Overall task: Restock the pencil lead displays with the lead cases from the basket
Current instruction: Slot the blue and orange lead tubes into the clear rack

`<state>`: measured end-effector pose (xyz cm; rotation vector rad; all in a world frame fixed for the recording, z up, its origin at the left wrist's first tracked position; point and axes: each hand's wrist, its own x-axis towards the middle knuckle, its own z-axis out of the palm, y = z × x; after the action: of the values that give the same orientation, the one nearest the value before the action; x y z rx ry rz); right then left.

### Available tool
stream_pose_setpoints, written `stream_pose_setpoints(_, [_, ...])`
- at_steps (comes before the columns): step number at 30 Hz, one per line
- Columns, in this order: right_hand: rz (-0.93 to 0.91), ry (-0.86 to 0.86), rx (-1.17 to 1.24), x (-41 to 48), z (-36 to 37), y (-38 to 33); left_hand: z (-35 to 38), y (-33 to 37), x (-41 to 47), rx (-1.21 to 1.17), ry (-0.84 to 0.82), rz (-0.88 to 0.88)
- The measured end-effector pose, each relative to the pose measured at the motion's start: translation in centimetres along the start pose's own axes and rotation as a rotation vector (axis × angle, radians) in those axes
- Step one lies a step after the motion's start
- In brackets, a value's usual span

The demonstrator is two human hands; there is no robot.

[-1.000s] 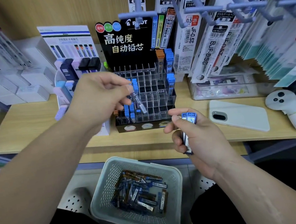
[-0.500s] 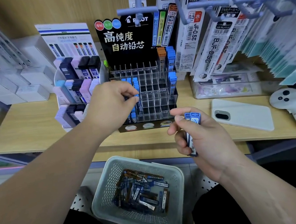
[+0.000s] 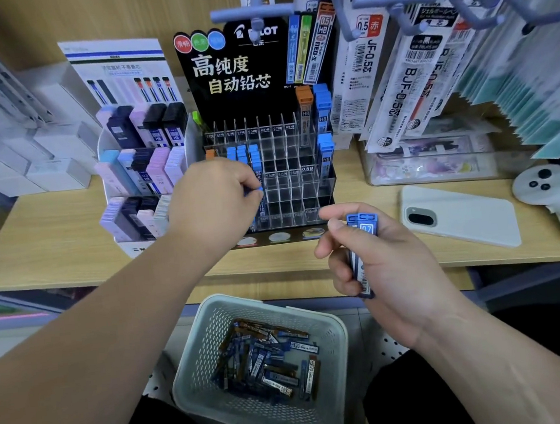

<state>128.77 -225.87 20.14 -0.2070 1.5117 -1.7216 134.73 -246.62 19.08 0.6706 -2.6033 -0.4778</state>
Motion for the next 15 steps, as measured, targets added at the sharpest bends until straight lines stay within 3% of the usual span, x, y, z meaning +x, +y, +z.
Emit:
stream_pose_setpoints(11, [0.007,0.014,0.011,0.2,0.1,0.0,0.1,-0.1,0.0,0.014,-0.061,-0.061])
stream_pose_setpoints(15, [0.007,0.004,0.006,0.2,0.3,0.0,-1.7,-0.4,-0.1,-0.059,-0.235,0.004])
